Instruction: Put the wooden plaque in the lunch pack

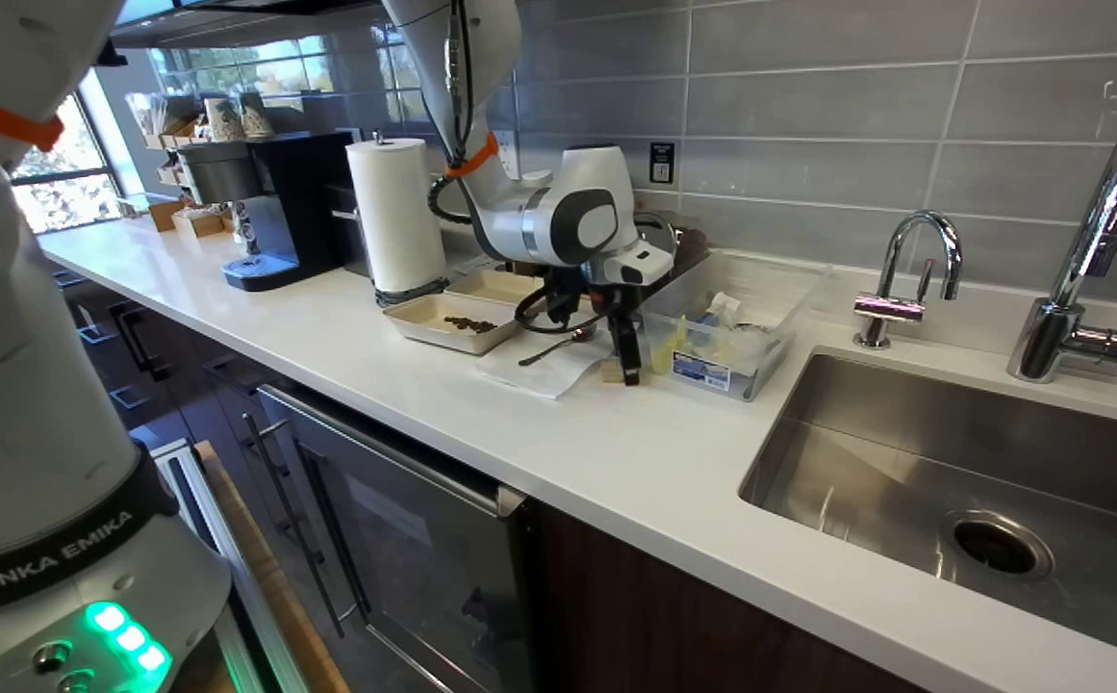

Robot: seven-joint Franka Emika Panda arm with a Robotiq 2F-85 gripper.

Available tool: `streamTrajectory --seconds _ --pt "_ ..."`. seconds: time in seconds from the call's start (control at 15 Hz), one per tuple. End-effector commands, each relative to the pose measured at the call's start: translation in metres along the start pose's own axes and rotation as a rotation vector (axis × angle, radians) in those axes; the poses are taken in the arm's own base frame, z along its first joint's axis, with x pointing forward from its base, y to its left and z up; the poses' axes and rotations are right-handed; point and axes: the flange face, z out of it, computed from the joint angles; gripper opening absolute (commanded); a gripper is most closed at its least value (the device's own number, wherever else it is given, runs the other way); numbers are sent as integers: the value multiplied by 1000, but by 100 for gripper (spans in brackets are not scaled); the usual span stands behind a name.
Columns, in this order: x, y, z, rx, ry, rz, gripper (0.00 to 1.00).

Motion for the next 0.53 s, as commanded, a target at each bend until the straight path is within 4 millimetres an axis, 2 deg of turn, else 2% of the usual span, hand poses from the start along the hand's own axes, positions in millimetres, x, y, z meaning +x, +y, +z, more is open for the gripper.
streamTrajectory --seconds 0.0,0.07,0.13,0.33,0.47 --pt "2 1 8 13 8 24 86" --pt "2 1 8 14 7 31 75" --pt "3 2 7 18 5 37 71" --pt "4 1 2 21 7 42 47" --pt "5 2 -4 15 11 39 44"
